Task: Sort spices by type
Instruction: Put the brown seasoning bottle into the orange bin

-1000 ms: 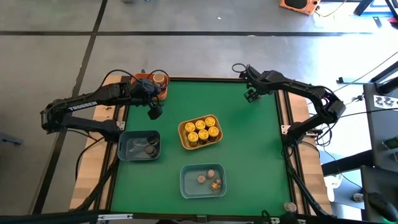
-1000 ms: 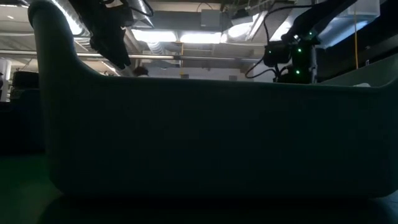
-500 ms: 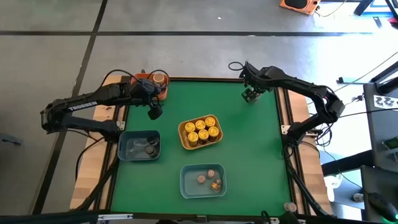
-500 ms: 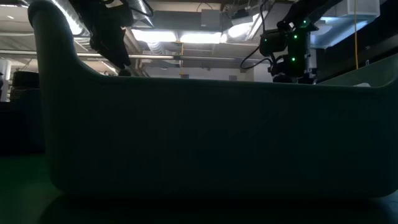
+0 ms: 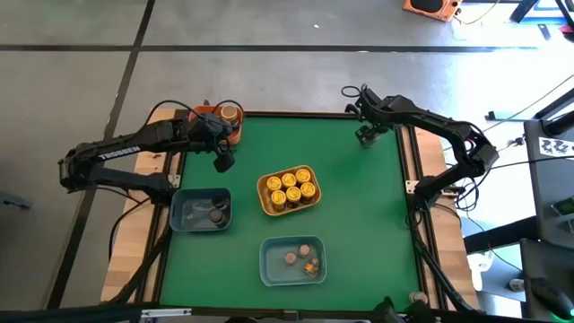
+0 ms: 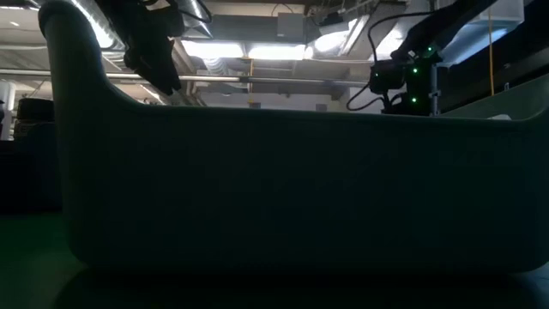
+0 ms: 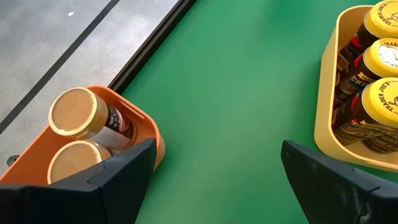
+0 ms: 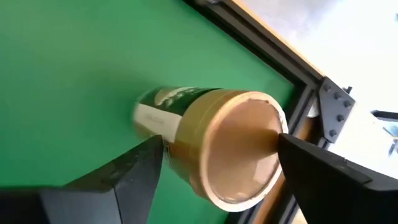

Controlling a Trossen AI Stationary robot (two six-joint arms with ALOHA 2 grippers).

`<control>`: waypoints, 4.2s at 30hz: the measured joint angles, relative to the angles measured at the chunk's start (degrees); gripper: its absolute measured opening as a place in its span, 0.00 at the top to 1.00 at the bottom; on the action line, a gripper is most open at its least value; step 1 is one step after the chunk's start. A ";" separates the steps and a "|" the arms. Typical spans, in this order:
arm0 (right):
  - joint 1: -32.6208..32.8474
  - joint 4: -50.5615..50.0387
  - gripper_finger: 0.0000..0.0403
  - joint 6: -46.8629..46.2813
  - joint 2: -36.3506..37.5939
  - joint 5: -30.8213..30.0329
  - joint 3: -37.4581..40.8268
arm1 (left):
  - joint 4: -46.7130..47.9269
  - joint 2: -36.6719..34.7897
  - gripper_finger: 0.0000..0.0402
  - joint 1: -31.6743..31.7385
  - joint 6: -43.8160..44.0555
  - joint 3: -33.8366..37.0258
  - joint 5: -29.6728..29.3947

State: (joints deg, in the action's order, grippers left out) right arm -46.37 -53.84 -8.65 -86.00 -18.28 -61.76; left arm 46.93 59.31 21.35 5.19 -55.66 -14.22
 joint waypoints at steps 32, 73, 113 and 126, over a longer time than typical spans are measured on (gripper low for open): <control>-0.32 2.56 0.23 -0.01 -0.34 10.60 -0.46 | -1.72 0.00 0.14 0.00 0.50 0.00 0.11; 17.73 21.32 0.23 -27.42 -0.39 7.95 8.18 | -4.32 0.00 0.14 0.02 0.68 0.00 0.09; 20.54 28.53 0.31 -2.14 -4.89 8.37 8.37 | -6.84 0.42 0.15 -1.20 3.06 0.00 0.11; 20.55 84.34 0.31 1.92 -5.18 14.34 27.11 | -14.92 0.40 0.15 -8.87 3.56 1.75 0.10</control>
State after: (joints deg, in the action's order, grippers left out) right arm -25.82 30.50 -6.72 -91.17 -3.94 -34.65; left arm 32.01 59.70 12.48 8.75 -53.91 -14.12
